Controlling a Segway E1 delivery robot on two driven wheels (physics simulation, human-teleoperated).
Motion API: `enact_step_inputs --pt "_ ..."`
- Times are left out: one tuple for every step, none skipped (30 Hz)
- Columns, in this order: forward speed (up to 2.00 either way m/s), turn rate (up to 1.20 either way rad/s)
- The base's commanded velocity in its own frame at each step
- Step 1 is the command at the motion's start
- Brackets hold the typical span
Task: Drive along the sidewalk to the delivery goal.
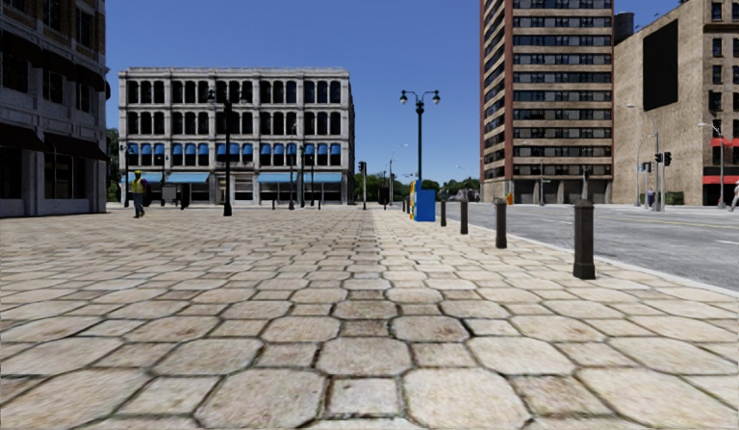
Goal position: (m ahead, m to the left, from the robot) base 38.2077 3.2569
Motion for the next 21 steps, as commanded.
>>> enact_step_inputs --pt "2.00 0.96" --pt "2.00 0.96" --pt "2.00 0.99" --pt "2.00 0.53" --pt "2.00 0.10" --pt "2.00 0.01" --pt "2.00 0.00" --pt "2.00 0.00" --pt "2.00 0.00" --pt "2.00 0.00" --pt "2.00 0.00" --pt "2.00 0.00" --pt "2.00 0.00" --pt "2.00 0.00" --pt "2.00 0.00" --pt "2.00 0.00" --pt "2.00 0.00" --pt "2.00 0.00" --pt "2.00 0.00" --pt "2.00 0.00" --pt "2.00 0.00"
